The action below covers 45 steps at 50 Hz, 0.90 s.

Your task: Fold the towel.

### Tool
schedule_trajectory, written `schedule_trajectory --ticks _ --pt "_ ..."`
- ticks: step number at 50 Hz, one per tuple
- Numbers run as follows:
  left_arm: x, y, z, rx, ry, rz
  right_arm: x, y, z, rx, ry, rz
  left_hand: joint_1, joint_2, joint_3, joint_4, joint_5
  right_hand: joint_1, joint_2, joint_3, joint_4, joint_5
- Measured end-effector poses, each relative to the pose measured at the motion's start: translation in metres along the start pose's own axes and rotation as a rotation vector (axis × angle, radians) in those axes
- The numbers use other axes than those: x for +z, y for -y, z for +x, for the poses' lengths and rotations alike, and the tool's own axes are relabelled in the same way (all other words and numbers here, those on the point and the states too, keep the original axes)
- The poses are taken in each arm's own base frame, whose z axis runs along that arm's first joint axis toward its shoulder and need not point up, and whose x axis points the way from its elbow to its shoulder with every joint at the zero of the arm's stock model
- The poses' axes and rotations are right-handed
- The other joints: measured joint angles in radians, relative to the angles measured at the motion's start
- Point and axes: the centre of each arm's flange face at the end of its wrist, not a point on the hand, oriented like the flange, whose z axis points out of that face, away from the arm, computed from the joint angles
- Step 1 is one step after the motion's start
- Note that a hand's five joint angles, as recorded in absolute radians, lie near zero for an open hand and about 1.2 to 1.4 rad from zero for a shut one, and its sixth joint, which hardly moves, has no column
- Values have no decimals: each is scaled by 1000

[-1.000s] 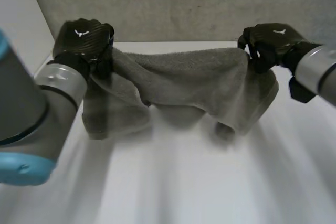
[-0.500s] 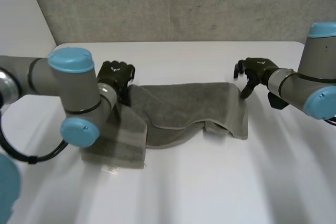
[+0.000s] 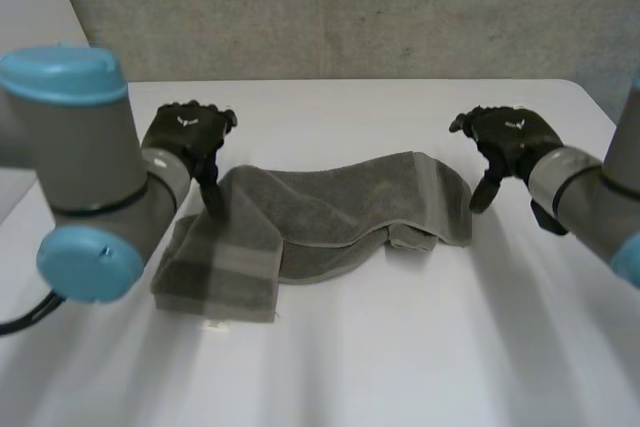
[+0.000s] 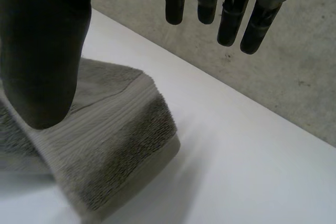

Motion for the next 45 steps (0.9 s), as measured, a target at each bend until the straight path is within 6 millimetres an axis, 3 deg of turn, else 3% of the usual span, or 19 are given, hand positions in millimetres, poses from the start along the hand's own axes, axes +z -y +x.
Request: schedule_trajectory --ticks 6,11,18,28,45 --pt "-26 -11 25 -46 -64 14 -8 -21 -17 -26 18 24 0 0 0 0 0 50 47 57 49 78" --pt "-29 -21 43 -44 -96 19 -4 -32 -27 -32 38 31 0 0 0 0 0 115 107 123 116 147" --pt "-14 -45 60 -28 -65 3 13 -57 -35 -28 56 15 0 0 0 0 0 144 132 157 160 186" --pt "9 -72 67 -28 -1 -15 31 -81 -46 -25 77 -12 0 0 -1 0 0 230 246 247 242 265" --pt "21 -74 76 -77 1 41 38 -79 -55 -32 55 58 0 0 -1 0 0 375 377 385 374 393"
